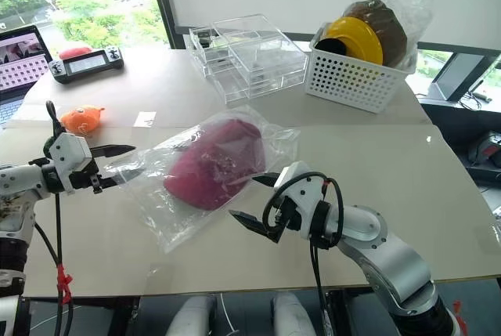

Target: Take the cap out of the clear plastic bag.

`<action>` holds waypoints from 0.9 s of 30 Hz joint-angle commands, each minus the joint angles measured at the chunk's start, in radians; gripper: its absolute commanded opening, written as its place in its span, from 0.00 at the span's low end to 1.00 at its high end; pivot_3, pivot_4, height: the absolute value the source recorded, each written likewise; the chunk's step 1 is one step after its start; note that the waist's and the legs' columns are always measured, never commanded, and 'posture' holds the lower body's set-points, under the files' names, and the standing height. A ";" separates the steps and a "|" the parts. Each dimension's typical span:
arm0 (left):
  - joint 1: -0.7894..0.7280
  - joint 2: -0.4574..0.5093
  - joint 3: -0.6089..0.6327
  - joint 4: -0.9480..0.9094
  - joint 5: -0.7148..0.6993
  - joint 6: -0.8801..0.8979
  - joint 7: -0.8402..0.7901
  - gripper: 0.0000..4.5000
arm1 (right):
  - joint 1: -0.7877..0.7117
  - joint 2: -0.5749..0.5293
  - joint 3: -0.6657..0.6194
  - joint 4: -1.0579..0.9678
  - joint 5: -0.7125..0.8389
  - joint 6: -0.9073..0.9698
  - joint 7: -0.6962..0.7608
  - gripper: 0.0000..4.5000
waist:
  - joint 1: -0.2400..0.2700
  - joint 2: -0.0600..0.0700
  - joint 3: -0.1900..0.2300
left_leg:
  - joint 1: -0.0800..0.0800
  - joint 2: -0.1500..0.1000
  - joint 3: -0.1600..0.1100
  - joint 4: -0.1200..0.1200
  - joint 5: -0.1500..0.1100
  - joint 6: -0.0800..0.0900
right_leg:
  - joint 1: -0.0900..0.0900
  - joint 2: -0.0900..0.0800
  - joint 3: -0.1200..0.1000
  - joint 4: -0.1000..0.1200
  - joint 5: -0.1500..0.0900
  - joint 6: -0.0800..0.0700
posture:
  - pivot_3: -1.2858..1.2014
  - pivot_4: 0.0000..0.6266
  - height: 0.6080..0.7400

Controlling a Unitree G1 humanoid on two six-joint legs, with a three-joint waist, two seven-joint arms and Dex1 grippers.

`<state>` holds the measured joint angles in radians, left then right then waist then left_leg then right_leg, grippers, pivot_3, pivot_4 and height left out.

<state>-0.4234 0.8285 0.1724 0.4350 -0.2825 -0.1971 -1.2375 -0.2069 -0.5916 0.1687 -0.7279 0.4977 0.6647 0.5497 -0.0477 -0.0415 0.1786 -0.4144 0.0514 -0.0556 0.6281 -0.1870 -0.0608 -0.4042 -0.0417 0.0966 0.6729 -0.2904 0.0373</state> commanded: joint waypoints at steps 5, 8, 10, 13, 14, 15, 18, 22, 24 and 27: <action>-0.021 0.000 -0.010 -0.019 -0.001 -0.009 -0.016 0.01 | 0.010 0.010 -0.007 -0.050 -0.015 0.004 -0.029 1.00 | 0.002 0.000 0.000 | 0.000 0.000 0.000 0.001 0.000 0.000 | 0.000 0.000 0.000 0.000 0.000 0.001 | 0.52 0.24 0.96; -0.019 -0.001 -0.022 -0.030 0.005 -0.005 -0.018 0.01 | 0.008 0.010 -0.005 -0.051 -0.021 0.010 -0.036 1.00 | 0.003 0.000 0.000 | 0.000 0.000 0.000 0.001 0.000 0.000 | 0.000 0.000 0.000 0.000 0.000 0.001 | 0.52 0.24 0.96; -0.003 -0.006 -0.059 -0.112 -0.015 0.071 -0.033 0.01 | 0.005 0.008 -0.008 -0.054 -0.024 0.022 -0.045 1.00 | 0.003 0.000 0.000 | 0.000 0.000 0.000 0.001 0.000 0.000 | 0.000 0.000 0.000 0.000 0.000 0.001 | 0.52 0.24 0.96; 0.046 -0.014 -0.135 -0.290 -0.059 0.209 -0.071 0.01 | -0.003 0.007 -0.039 -0.067 -0.008 0.050 -0.057 1.00 | 0.004 0.000 0.000 | 0.000 0.000 0.000 0.001 0.000 0.000 | 0.000 0.000 0.000 0.000 0.000 0.001 | 0.52 0.24 0.96; 0.062 -0.017 -0.158 -0.347 -0.074 0.251 -0.083 0.01 | -0.008 0.007 -0.055 -0.071 0.005 0.061 -0.061 1.00 | 0.003 0.000 0.000 | 0.000 0.000 0.000 0.001 0.000 0.000 | 0.001 0.000 0.000 0.000 0.000 0.001 | 0.52 0.24 0.96; 0.076 -0.024 -0.196 -0.422 -0.091 0.315 -0.087 0.01 | -0.016 0.007 -0.105 -0.081 0.051 0.081 -0.062 1.00 | 0.004 0.000 0.000 | -0.001 0.000 0.000 0.001 0.000 0.000 | 0.001 0.000 0.000 0.000 0.000 0.001 | 0.52 0.24 0.96; 0.081 -0.050 -0.259 -0.538 -0.116 0.437 -0.069 0.01 | -0.046 0.016 -0.236 -0.094 0.214 0.133 -0.073 1.00 | 0.005 0.000 0.000 | -0.001 -0.001 0.000 0.002 0.000 0.000 | 0.001 -0.001 0.000 0.001 0.000 0.001 | 0.52 0.24 0.96; 0.019 -0.130 -0.325 -0.611 -0.129 0.590 0.011 0.01 | -0.078 -0.056 -0.422 -0.126 0.600 0.177 -0.080 1.00 | 0.008 0.000 0.001 | 0.000 -0.001 -0.001 0.003 0.000 0.000 | 0.002 0.000 0.000 0.001 0.000 0.002 | 0.52 0.24 0.96; -0.028 -0.174 -0.333 -0.592 -0.125 0.645 0.059 0.01 | -0.071 -0.119 -0.474 -0.125 0.811 0.176 -0.116 1.00 | 0.006 0.000 0.000 | 0.000 -0.001 -0.002 0.003 0.000 0.000 | 0.003 0.000 0.000 0.001 0.000 0.002 | 0.52 0.24 0.96; -0.095 -0.224 -0.327 -0.548 -0.120 0.698 0.117 0.01 | -0.066 -0.191 -0.478 -0.150 1.016 0.143 -0.151 1.00 | 0.006 0.000 0.001 | 0.000 -0.001 -0.002 0.003 0.000 0.000 | 0.003 0.000 0.000 0.000 0.000 0.002 | 0.52 0.24 0.96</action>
<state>-0.4760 0.6219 -0.1739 -0.1281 -0.3942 0.4660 -1.1633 -0.2683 -0.7545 -0.2861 -0.8305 1.3609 0.8397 0.4264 -0.0419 -0.0411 0.1794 -0.4149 0.0501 -0.0576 0.6312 -0.1870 -0.0605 -0.4012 -0.0419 0.0965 0.6733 -0.2906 0.0392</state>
